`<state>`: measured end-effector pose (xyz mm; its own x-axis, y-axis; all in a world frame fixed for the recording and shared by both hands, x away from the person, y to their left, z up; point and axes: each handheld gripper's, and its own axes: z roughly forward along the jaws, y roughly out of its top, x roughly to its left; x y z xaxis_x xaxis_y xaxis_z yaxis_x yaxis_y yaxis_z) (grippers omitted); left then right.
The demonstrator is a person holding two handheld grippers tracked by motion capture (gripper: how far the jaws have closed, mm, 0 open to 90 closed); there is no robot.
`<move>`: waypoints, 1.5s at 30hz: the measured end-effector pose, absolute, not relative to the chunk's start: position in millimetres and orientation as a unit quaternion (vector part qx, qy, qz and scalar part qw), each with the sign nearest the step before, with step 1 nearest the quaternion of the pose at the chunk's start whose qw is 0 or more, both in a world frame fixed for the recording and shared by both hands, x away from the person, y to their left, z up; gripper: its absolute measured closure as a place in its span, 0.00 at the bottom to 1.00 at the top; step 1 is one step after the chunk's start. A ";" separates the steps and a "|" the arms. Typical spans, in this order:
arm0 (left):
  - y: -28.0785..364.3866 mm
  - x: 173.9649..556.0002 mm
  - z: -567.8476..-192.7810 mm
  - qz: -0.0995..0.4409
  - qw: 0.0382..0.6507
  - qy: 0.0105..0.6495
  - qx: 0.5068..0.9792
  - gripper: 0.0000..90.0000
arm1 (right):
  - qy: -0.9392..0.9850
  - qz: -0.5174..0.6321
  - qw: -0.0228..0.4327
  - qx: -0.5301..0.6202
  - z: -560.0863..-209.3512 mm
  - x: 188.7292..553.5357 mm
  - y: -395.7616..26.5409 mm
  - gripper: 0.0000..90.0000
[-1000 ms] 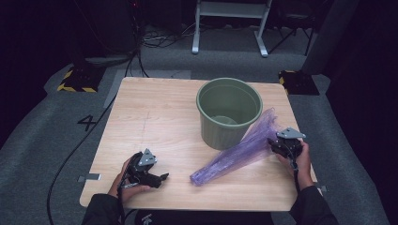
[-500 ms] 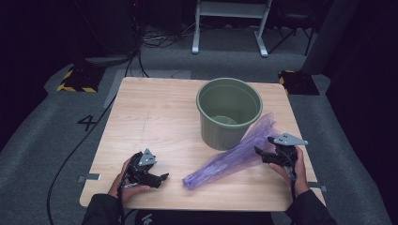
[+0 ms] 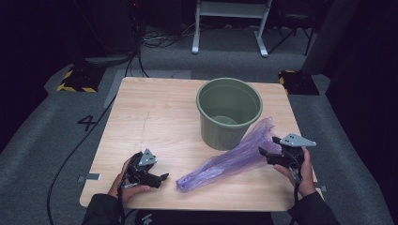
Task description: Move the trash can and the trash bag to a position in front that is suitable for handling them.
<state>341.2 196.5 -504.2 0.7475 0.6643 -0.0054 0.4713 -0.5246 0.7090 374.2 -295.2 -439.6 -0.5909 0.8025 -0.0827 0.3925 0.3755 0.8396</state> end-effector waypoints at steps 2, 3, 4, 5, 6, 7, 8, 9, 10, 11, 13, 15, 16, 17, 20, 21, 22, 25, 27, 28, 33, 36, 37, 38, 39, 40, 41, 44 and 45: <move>196.3 341.1 -504.1 0.134 0.359 0.329 0.863 0.13 | 0.791 0.434 0.229 0.367 -436.7 367.0 -287.8 0.30; 196.2 341.1 -504.1 0.134 0.359 0.330 0.863 0.13 | 0.796 0.442 0.210 0.356 -437.7 361.1 -277.0 0.29; 196.2 341.0 -504.2 0.134 0.359 0.330 0.863 0.13 | 0.799 0.444 0.204 0.351 -439.1 358.3 -270.9 0.28; 196.2 341.0 -504.2 0.134 0.359 0.330 0.863 0.13 | 0.799 0.444 0.204 0.351 -439.1 358.3 -270.9 0.28; 196.1 341.0 -504.3 0.134 0.360 0.330 0.863 0.13 | 0.799 0.453 0.187 0.348 -444.0 353.2 -258.1 0.27; 196.1 341.0 -504.3 0.134 0.360 0.330 0.863 0.13 | 0.802 0.455 0.176 0.344 -447.4 350.9 -251.2 0.27; 196.1 341.0 -504.2 0.134 0.359 0.330 0.863 0.13 | 0.808 0.448 0.177 0.340 -451.0 349.0 -243.8 0.27; 196.1 341.0 -504.2 0.134 0.359 0.330 0.863 0.13 | 0.814 0.442 0.178 0.334 -454.7 347.7 -236.8 0.26; 196.1 341.0 -504.3 0.134 0.360 0.330 0.862 0.13 | 0.814 0.442 0.178 0.334 -454.7 347.7 -236.8 0.26; 196.1 341.0 -504.2 0.134 0.359 0.330 0.863 0.13 | 0.821 0.435 0.169 0.330 -462.9 349.0 -225.8 0.25; 196.1 341.0 -504.2 0.134 0.360 0.330 0.862 0.13 | 0.824 0.429 0.167 0.330 -466.1 350.7 -222.5 0.24; 196.1 341.1 -504.1 0.134 0.359 0.329 0.863 0.13 | 0.832 0.407 0.168 0.338 -479.7 360.6 -213.4 0.24; 196.0 341.1 -504.3 0.134 0.360 0.329 0.863 0.13 | 0.832 0.403 0.170 0.341 -483.3 363.3 -212.0 0.24; 195.9 341.3 -504.2 0.134 0.359 0.329 0.863 0.13 | 0.834 0.397 0.172 0.344 -486.0 365.9 -211.2 0.24; 195.5 341.4 -504.2 0.133 0.359 0.328 0.863 0.13 | 0.835 0.386 0.173 0.351 -492.1 373.0 -210.3 0.24; 195.5 341.4 -504.2 0.133 0.359 0.328 0.863 0.13 | 0.836 0.384 0.173 0.352 -493.4 374.6 -210.3 0.24; 195.1 341.5 -504.2 0.133 0.359 0.329 0.863 0.13 | 0.837 0.380 0.173 0.353 -495.4 376.9 -210.3 0.23; 194.4 342.0 -504.2 0.133 0.359 0.327 0.864 0.12 | 0.839 0.372 0.176 0.355 -498.1 380.1 -210.4 0.23; 193.3 342.1 -504.4 0.132 0.360 0.327 0.863 0.12 | 0.838 0.372 0.170 0.361 -500.0 383.8 -211.9 0.23; 193.1 342.3 -504.4 0.132 0.360 0.326 0.864 0.12 | 0.837 0.371 0.173 0.364 -499.7 386.0 -212.5 0.23; 192.8 342.2 -504.3 0.133 0.359 0.326 0.864 0.12 | 0.838 0.364 0.172 0.368 -500.9 394.2 -214.9 0.21; 192.5 342.1 -504.3 0.132 0.360 0.325 0.864 0.13 | 0.839 0.358 0.169 0.373 -501.2 398.8 -216.7 0.18; 192.5 342.1 -504.3 0.132 0.360 0.325 0.864 0.12 | 0.839 0.357 0.170 0.374 -501.3 400.3 -217.5 0.18; 192.0 341.6 -504.0 0.134 0.358 0.326 0.865 0.12 | 0.838 0.357 0.168 0.377 -501.4 402.1 -218.6 0.18; 192.0 341.6 -504.0 0.134 0.358 0.326 0.865 0.12 | 0.838 0.357 0.168 0.377 -501.4 402.1 -218.6 0.18; 191.3 341.0 -504.1 0.133 0.358 0.327 0.864 0.12 | 0.837 0.358 0.163 0.380 -501.4 404.2 -219.9 0.19; 190.1 339.9 -504.3 0.134 0.360 0.331 0.862 0.12 | 0.840 0.360 0.159 0.374 -501.1 406.7 -221.7 0.21; 189.2 339.8 -504.2 0.136 0.357 0.334 0.862 0.12 | 0.837 0.364 0.162 0.375 -500.9 407.7 -224.6 0.29; 188.8 340.1 -504.2 0.136 0.356 0.335 0.862 0.11 | 0.835 0.372 0.163 0.371 -500.4 408.1 -229.9 0.42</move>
<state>340.1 188.8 -504.2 0.7392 0.6735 -0.0043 0.4803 -0.5226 0.7044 408.1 -229.9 -500.4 -0.6710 0.7415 0.0030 0.4984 0.4480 0.7423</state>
